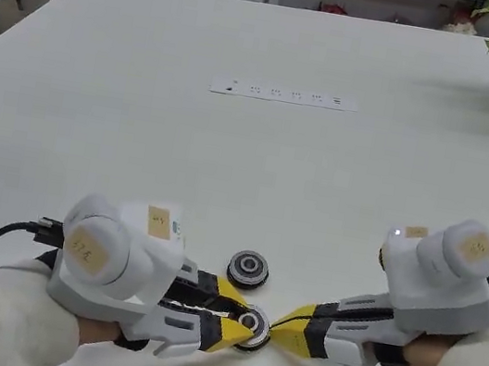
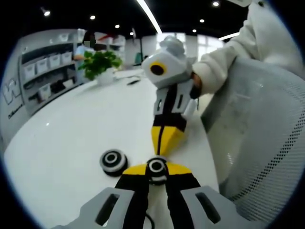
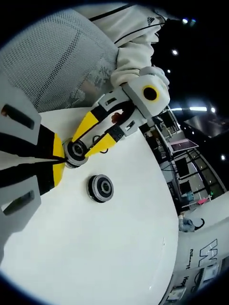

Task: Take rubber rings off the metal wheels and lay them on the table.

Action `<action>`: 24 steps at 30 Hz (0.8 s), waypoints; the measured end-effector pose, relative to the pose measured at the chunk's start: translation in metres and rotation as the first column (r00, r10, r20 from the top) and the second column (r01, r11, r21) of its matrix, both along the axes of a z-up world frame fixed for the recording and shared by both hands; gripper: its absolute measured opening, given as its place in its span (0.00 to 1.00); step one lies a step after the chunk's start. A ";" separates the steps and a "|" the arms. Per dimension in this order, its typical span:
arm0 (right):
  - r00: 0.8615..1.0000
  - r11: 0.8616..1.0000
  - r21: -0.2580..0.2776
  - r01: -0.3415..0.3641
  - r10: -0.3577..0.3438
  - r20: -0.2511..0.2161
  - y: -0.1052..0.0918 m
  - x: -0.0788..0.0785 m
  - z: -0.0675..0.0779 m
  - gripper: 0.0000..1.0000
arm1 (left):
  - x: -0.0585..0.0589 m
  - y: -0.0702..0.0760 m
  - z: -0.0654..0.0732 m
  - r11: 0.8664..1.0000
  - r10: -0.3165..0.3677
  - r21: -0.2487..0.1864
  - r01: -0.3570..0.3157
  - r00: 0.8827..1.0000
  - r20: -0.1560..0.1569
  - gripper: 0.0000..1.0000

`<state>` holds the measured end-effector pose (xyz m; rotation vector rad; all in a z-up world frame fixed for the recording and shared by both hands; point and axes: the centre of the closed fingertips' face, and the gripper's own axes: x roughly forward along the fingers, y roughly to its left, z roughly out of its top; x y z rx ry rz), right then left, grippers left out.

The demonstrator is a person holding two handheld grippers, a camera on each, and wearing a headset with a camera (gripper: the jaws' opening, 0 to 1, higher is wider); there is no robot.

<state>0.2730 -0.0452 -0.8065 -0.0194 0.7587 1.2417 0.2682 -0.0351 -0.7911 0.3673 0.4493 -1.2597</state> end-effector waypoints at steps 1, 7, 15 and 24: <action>1.000 1.000 0.003 0.003 -0.003 -0.005 0.000 0.000 0.000 0.00 | 0.000 0.000 0.000 1.000 0.000 0.000 0.000 1.000 0.000 0.14; 0.999 0.999 0.025 0.023 -0.022 -0.035 0.000 0.000 0.001 0.00 | 0.000 0.000 0.000 1.000 0.000 -0.001 0.000 1.000 0.001 0.14; 0.997 0.998 0.045 0.043 -0.040 -0.064 0.000 -0.001 0.003 0.00 | 0.000 0.000 0.000 1.000 0.001 -0.001 -0.001 1.000 0.001 0.14; 0.996 0.997 0.054 0.051 -0.046 -0.077 0.000 -0.001 0.003 0.00 | 0.000 0.000 0.000 1.000 0.002 -0.004 -0.002 1.000 0.000 0.14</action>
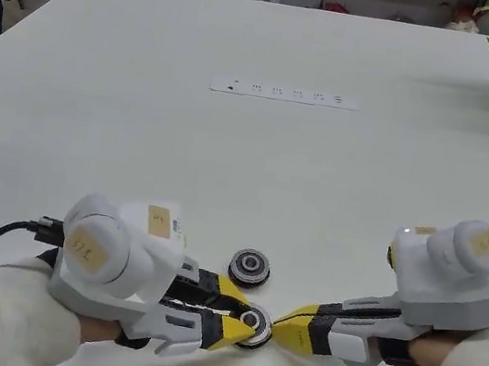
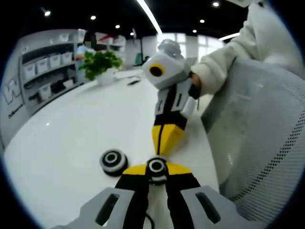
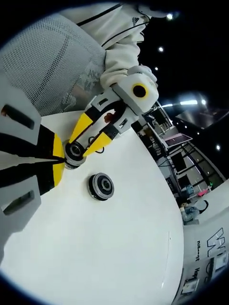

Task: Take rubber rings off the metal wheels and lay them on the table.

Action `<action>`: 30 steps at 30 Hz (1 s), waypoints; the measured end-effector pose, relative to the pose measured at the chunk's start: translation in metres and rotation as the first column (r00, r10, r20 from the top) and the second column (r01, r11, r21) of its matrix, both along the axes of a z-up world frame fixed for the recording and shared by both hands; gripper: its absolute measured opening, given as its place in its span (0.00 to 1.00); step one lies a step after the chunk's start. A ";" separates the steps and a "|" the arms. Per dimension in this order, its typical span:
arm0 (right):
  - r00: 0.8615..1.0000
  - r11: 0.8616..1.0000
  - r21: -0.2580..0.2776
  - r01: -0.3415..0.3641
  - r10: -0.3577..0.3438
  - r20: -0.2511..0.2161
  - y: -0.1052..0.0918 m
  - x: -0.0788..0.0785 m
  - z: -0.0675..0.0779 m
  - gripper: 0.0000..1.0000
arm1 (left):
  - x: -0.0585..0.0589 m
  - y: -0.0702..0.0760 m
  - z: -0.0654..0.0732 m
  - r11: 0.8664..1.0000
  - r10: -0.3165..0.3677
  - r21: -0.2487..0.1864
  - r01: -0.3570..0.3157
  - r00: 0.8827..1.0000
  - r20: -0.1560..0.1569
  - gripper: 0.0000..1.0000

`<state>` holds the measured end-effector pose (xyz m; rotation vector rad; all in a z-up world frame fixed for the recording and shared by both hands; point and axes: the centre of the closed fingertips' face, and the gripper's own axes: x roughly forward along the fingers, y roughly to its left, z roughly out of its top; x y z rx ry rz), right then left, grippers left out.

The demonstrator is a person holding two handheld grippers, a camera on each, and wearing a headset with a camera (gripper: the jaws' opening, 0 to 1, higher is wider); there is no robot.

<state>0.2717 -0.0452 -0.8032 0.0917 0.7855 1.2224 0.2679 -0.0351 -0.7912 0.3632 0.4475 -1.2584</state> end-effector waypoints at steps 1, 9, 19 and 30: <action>1.000 1.000 0.001 0.001 -0.001 -0.002 0.000 0.000 0.000 0.00 | 0.000 0.000 0.000 1.000 0.000 0.000 0.000 1.000 0.000 0.14; 1.000 1.000 0.005 0.005 -0.005 -0.008 0.000 0.000 0.001 0.00 | 0.000 0.000 0.000 1.000 -0.001 -0.001 0.001 1.000 -0.001 0.14; 1.000 1.000 0.013 0.009 -0.009 -0.013 0.001 -0.001 0.003 0.00 | 0.000 0.001 0.000 1.000 -0.002 -0.001 0.002 1.000 -0.004 0.14; 1.000 1.000 0.030 0.008 -0.007 -0.017 0.006 -0.004 0.010 0.00 | -0.001 0.000 0.000 1.000 -0.013 -0.002 0.013 1.000 -0.011 0.13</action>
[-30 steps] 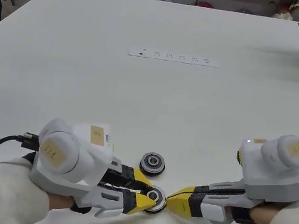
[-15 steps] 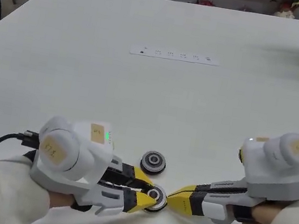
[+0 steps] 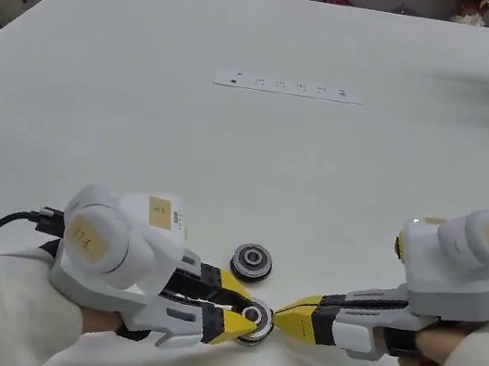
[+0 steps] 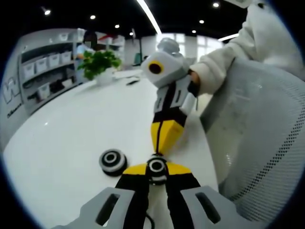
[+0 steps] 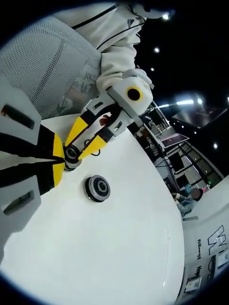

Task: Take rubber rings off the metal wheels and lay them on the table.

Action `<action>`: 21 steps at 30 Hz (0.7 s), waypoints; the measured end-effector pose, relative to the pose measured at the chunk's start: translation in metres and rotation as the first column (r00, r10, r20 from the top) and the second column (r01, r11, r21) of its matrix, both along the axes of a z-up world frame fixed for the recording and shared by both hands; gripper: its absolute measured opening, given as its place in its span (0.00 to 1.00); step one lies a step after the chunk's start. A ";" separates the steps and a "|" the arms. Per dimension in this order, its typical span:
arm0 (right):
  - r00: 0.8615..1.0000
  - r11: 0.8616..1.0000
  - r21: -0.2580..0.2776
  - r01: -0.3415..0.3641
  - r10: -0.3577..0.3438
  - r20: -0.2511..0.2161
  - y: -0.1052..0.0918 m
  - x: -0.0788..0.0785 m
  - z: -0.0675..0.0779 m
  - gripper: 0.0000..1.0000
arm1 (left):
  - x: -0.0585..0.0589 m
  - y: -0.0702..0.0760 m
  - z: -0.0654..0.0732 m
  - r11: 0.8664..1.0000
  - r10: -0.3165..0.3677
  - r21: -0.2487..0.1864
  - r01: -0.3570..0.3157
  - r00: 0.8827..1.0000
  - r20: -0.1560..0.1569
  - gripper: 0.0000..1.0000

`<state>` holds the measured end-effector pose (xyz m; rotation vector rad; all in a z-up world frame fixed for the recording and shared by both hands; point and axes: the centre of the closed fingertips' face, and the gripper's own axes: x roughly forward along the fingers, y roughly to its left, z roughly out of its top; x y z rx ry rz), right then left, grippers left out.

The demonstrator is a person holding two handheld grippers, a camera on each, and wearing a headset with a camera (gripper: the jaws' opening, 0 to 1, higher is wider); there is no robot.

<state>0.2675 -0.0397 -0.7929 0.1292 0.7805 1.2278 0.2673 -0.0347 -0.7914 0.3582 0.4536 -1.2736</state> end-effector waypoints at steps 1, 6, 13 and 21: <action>1.000 1.000 -0.001 -0.001 0.001 0.000 0.000 0.000 0.000 0.00 | 0.000 0.000 0.000 1.000 -0.003 0.000 0.003 1.000 -0.001 0.13; 1.000 1.000 0.000 -0.004 0.004 -0.001 0.001 -0.001 0.001 0.00 | 0.000 0.000 0.000 1.000 -0.005 -0.001 0.005 1.000 0.000 0.13; 1.000 1.000 0.002 -0.009 0.009 -0.001 0.001 0.000 0.001 0.00 | 0.000 0.000 0.000 1.000 -0.011 -0.003 0.011 1.000 0.000 0.13; 1.000 1.000 0.000 -0.016 0.016 0.002 0.002 0.000 0.002 0.00 | 0.000 0.000 0.000 1.000 -0.011 -0.005 0.011 1.000 -0.001 0.13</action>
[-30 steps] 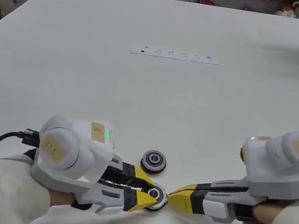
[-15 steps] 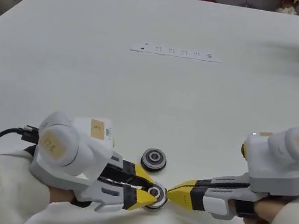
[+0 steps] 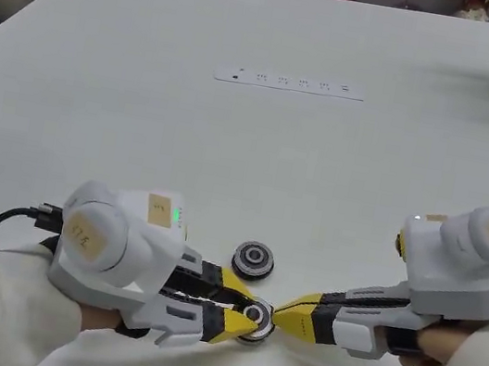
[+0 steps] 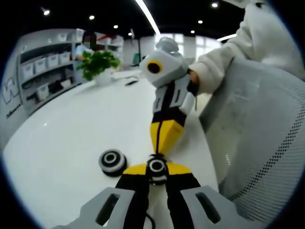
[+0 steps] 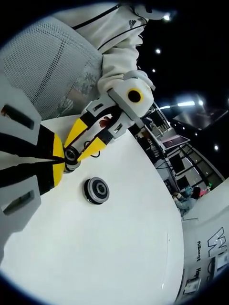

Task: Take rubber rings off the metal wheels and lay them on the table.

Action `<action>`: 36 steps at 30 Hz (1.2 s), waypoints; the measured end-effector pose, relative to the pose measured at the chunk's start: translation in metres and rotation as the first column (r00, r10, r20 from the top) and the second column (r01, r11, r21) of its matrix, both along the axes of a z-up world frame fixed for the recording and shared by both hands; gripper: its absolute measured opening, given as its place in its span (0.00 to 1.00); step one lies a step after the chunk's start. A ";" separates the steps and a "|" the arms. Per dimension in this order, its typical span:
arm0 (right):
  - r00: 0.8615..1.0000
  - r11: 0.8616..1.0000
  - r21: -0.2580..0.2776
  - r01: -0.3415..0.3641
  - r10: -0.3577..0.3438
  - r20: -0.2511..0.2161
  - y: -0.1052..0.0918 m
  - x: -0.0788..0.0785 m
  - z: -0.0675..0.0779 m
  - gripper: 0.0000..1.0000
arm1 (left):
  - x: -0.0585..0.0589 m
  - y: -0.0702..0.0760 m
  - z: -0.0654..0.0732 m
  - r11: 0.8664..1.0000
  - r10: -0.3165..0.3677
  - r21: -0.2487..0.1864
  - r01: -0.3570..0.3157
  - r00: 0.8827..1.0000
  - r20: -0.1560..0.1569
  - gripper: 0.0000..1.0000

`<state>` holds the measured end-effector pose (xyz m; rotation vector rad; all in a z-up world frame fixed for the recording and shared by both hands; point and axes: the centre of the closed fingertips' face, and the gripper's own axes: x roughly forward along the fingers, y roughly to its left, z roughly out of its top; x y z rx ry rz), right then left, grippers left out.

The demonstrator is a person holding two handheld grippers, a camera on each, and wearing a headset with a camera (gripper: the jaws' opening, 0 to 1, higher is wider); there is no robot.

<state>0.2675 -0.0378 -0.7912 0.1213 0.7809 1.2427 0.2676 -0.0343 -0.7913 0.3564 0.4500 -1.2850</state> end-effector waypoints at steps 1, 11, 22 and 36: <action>1.000 1.000 0.000 -0.001 0.001 0.001 0.000 0.000 0.000 0.00 | 0.000 0.000 0.000 1.000 0.000 -0.001 0.000 1.000 0.000 0.13; 1.000 1.000 -0.003 -0.009 0.009 0.007 0.001 0.000 0.000 0.00 | 0.000 0.000 0.000 1.000 0.000 -0.005 0.000 1.000 -0.003 0.13; 1.000 1.000 -0.003 -0.015 0.015 0.016 0.002 0.000 0.001 0.00 | 0.000 0.000 -0.001 1.000 0.001 -0.005 -0.001 1.000 -0.003 0.13; 0.999 1.000 -0.007 -0.029 0.029 0.029 0.004 -0.001 0.001 0.00 | 0.000 0.000 -0.001 1.000 0.001 -0.004 -0.001 1.000 -0.002 0.13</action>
